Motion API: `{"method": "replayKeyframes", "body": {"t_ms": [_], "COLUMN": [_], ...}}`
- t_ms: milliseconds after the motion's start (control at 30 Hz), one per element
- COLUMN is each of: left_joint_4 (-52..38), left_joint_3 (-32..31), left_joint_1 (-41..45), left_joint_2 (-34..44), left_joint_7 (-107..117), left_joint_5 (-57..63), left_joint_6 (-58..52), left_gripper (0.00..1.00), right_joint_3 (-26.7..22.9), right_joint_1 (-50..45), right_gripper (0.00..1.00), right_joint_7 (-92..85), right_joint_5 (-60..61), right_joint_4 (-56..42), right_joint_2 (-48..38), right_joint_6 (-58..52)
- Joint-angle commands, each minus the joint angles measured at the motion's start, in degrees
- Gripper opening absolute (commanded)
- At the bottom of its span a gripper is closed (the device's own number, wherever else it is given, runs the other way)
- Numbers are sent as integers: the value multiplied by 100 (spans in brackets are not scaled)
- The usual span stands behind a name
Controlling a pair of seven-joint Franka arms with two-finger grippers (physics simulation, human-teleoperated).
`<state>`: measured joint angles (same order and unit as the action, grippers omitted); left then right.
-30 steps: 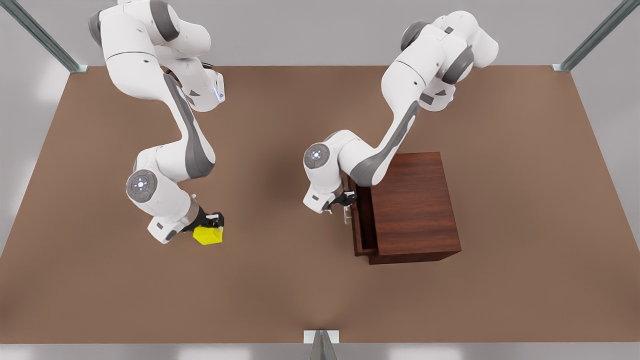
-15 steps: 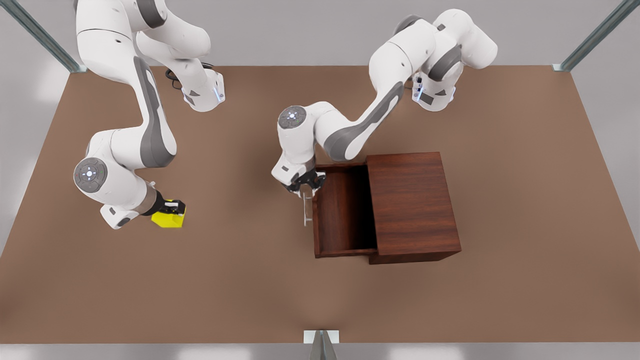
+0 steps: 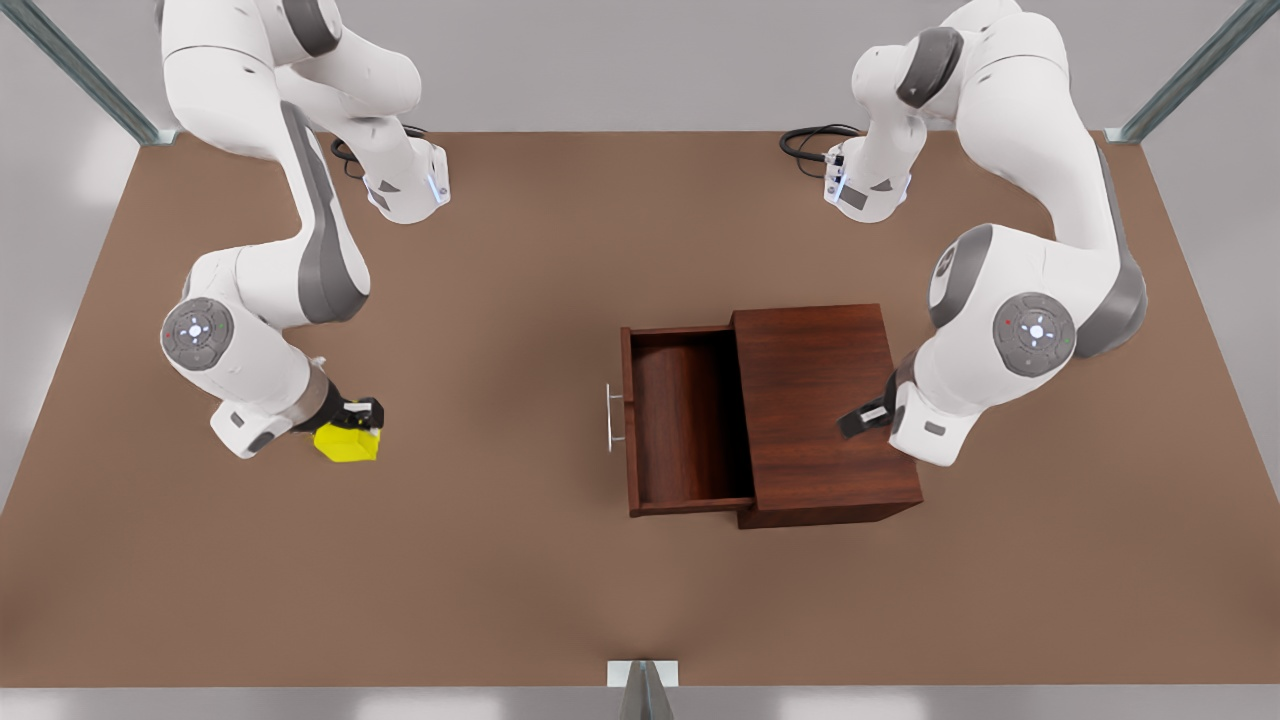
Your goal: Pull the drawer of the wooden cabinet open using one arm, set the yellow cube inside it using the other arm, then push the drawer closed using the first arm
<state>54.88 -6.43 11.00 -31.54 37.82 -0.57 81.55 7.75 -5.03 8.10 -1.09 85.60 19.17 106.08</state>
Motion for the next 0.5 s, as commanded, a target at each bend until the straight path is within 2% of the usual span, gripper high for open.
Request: {"method": "replayKeyframes", "body": {"t_ms": [0,167,333,367,400,433,467], "left_joint_4": [5,22,22,22,22,22,22], "left_joint_3": [10,10,10,10,2,2,10], "left_joint_1": [-265,-212,-19,-28,-45,-37,-28], "left_joint_2": [69,139,122,122,130,113,95], "left_joint_7": [-4836,-4547,-1850,-1164,-399,120,919], "left_joint_5": [-66,-39,40,22,13,-30,-101], "left_joint_6": [-473,-517,-675,-658,-649,-631,-552], "left_gripper": [100,100,100,81,29,21,21], "right_joint_3": [7,-2,25,33,33,42,42], "right_joint_1": [-402,-2037,-2758,-2837,-2899,-2943,-2995], "right_gripper": [55,55,55,55,55,55,55], "right_joint_7": [1246,3145,3840,4042,4165,4332,4446], "right_joint_5": [-181,12,83,83,83,83,109], "right_joint_4": [-534,-2240,-3022,-3365,-3532,-3550,-3550], "right_joint_2": [245,1432,2223,2495,2645,2715,2715], "right_joint_6": [-421,-1098,-879,-826,-765,-536,-404]}}
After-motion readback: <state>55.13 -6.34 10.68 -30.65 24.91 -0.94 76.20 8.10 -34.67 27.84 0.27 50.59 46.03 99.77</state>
